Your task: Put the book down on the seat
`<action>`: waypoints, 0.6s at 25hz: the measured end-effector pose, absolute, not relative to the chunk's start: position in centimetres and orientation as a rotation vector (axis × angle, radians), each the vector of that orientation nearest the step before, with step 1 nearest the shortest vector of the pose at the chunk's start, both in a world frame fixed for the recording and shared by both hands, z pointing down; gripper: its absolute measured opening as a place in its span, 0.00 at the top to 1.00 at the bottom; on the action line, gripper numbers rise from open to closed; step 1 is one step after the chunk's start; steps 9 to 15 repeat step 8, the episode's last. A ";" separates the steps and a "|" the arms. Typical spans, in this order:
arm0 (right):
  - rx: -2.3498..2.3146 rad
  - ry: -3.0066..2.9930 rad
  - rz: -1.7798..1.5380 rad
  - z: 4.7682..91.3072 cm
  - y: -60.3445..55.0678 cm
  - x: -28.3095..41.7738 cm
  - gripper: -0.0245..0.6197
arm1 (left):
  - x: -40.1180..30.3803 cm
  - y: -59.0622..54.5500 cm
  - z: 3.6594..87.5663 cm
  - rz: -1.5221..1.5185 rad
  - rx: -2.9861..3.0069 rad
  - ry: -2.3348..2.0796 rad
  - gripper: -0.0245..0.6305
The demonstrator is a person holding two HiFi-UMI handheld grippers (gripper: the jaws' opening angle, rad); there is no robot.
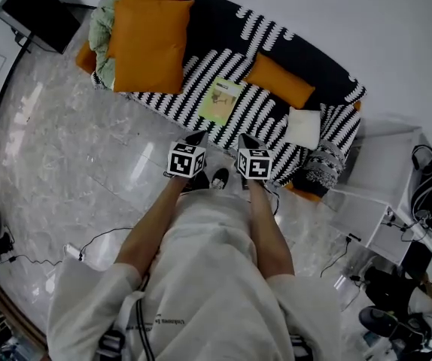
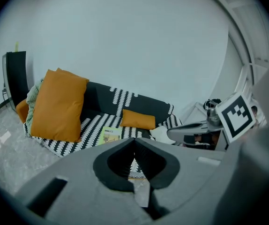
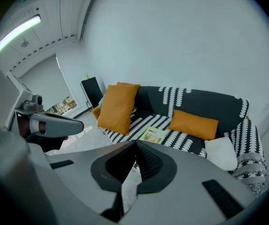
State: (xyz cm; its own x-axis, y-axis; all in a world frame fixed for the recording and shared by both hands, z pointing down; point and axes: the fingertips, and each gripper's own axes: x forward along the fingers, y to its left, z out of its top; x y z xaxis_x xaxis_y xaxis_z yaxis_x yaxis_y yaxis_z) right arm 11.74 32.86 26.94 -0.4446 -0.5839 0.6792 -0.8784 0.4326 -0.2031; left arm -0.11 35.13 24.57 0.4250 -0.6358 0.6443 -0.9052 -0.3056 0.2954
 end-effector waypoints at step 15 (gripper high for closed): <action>1.236 -2.165 0.783 27.3 31.4 11.1 0.95 | -0.8 34.2 24.3 0.664 2.116 -1.286 0.96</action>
